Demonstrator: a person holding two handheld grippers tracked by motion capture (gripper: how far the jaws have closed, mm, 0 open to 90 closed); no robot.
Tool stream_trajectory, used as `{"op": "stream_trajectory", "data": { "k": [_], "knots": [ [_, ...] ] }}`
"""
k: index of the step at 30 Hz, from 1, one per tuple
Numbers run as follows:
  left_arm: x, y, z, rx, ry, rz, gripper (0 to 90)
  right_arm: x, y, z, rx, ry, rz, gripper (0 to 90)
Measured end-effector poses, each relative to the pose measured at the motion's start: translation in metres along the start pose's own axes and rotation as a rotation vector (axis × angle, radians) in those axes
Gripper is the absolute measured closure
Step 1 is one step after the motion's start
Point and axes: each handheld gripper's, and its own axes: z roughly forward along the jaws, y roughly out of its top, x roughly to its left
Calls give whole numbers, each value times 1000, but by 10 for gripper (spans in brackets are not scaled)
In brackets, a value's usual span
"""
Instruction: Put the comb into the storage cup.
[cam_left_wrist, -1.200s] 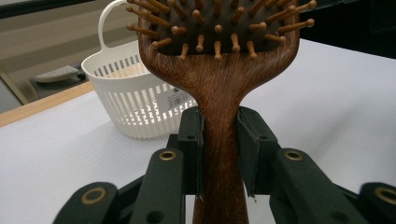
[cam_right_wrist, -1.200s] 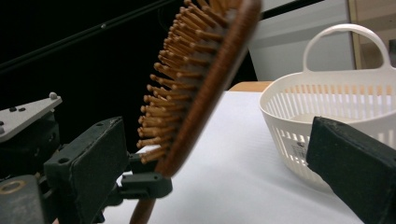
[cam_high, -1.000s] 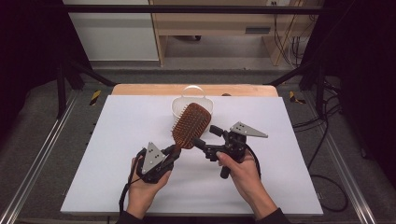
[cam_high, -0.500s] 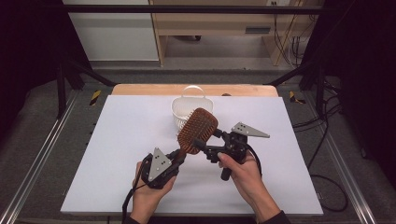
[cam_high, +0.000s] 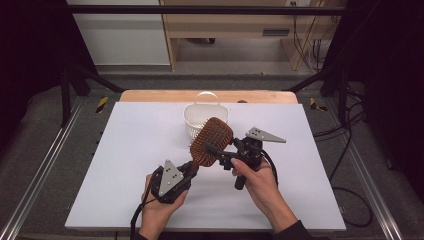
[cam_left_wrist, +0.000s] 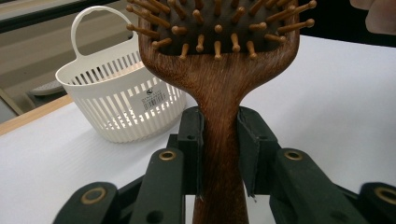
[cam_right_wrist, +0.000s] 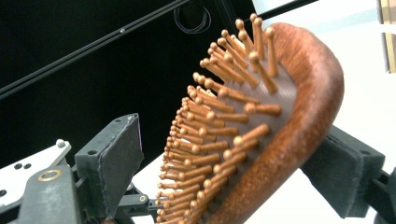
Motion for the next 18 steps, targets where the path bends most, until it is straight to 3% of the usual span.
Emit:
{"op": "stream_trajectory", "data": {
  "k": [18],
  "knots": [
    [4, -8, 1, -7, -5, -14, 722, -4, 6, 11, 34, 20, 19, 260]
  ]
}}
